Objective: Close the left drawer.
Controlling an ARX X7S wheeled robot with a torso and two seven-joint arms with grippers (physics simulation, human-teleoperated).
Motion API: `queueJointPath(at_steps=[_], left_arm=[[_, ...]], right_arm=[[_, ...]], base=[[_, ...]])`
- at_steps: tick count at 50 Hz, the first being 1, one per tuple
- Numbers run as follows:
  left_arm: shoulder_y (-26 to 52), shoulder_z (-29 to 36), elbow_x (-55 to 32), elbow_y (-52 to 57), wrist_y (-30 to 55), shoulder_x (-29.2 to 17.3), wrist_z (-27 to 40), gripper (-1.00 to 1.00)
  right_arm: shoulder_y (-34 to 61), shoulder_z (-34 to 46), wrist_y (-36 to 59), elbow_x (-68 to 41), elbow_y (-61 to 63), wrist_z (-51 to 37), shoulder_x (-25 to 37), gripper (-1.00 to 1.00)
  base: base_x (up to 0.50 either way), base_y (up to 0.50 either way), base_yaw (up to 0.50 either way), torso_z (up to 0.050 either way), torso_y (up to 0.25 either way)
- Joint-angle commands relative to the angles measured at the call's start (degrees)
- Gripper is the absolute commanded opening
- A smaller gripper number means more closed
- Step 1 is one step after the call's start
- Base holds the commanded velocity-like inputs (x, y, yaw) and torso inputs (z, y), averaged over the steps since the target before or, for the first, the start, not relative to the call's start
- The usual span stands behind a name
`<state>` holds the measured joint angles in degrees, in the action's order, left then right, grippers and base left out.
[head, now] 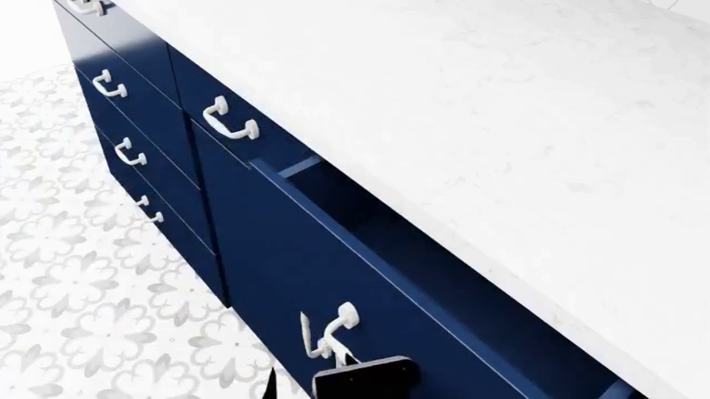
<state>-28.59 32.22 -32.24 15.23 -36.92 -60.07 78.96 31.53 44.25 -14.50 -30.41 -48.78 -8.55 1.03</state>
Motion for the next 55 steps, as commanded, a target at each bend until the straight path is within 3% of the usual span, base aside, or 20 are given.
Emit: queueJointPath(at_steps=[1,13,18,23,35,41,55], left_arm=[[-0.5,-0.5,0.8,1.5,0.6,-0.5,0.6,1.00],[-2.0,-1.6,1.8,2.7,0.2,-1.3,1.8,1.00],[-3.0,-2.2,1.7,3.0,-0.3,-1.8,2.5,1.00],[-3.6,-2.8,1.9,3.6,-0.4,-2.1,3.2,1.00],[-9.3,-6.3,3.2,5.0,-3.6,-4.5,7.6,1.00],[-14.7,-10.3,4.7,5.1,-5.4,-4.6,10.3,1.00],[-16.2,-13.0,5.5,6.6,-3.7,-4.3,10.7,1.00]], right_arm=[[5.0,1.2,-2.0,-2.7,-4.7,-4.0,2.9,1.00],[11.7,-0.8,0.4,-4.9,-9.6,-1.6,3.4,1.00],[20.3,-4.7,-2.1,-7.5,-26.0,4.1,-0.3,1.00],[21.7,-9.9,1.6,-0.9,-26.2,2.9,0.0,1.00],[28.1,-33.6,12.6,22.5,-26.2,0.4,0.1,1.00],[31.5,-37.8,17.0,28.8,-26.2,-3.9,1.6,1.00],[34.4,-38.6,20.9,30.8,-26.2,-7.5,3.1,1.00]], base=[[0.00,0.00,0.00,0.000,0.000],[0.00,0.00,0.00,0.000,0.000],[0.00,0.00,0.00,0.000,0.000],[0.00,0.00,0.00,0.000,0.002],[0.00,0.00,0.00,0.000,0.002],[0.00,0.00,0.00,0.000,0.002],[0.00,0.00,0.00,0.000,0.004]])
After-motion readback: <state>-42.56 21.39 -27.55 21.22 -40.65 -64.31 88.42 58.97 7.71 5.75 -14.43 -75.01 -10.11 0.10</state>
